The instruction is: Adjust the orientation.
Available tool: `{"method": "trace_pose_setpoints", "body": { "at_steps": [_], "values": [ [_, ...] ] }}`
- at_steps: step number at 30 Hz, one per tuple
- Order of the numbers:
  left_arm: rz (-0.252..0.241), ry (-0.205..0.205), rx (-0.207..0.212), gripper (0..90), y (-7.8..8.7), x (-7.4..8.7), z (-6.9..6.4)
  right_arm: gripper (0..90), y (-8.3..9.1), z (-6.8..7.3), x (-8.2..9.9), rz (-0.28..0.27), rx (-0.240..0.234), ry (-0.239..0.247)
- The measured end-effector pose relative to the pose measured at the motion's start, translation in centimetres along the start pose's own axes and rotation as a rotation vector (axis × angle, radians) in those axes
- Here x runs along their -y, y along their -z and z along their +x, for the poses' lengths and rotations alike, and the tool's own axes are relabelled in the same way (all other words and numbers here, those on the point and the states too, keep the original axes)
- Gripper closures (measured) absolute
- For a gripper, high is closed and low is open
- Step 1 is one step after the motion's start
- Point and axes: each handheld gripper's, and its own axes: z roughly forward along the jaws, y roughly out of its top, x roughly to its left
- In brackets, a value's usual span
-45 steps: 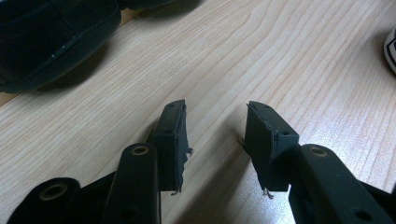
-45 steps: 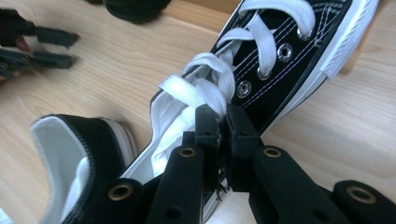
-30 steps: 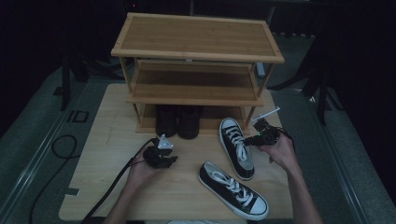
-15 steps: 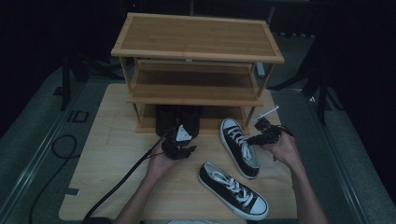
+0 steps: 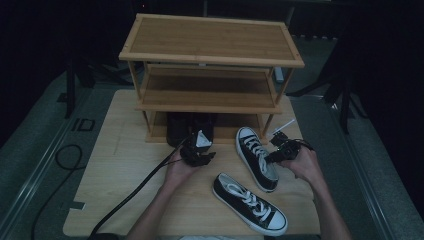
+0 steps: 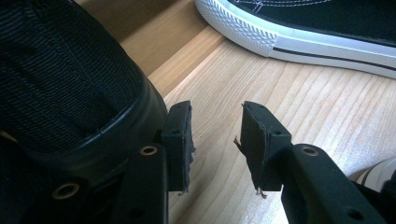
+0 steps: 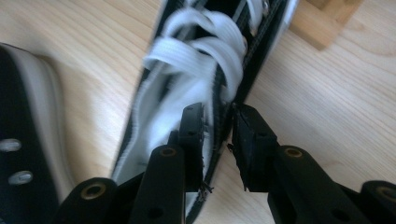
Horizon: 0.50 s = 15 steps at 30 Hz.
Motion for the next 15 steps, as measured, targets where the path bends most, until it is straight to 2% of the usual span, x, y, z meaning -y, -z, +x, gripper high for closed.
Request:
{"method": "trace_pose_setpoints", "body": {
  "at_steps": [3, 7, 12, 15],
  "values": [
    [-0.001, 0.002, 0.004, 63.4, -0.15, 0.04, -0.03, 74.2, -0.63, 0.24, 0.01, 0.007, 0.039, 0.000],
    [0.016, -0.008, 0.000, 62.9, -0.28, 0.22, -0.10, 83.6, -0.96, 0.61, -0.22, 0.013, 0.061, 0.015],
    [0.031, -0.032, 0.003, 62.6, -0.55, 0.43, -0.61, 87.6, -0.95, 0.69, -0.11, 0.009, 0.078, 0.032],
    [0.034, -0.030, 0.009, 62.5, -0.74, 0.54, -0.75, 87.9, -0.93, 0.59, -0.03, 0.002, 0.074, 0.029]
  ]
}}
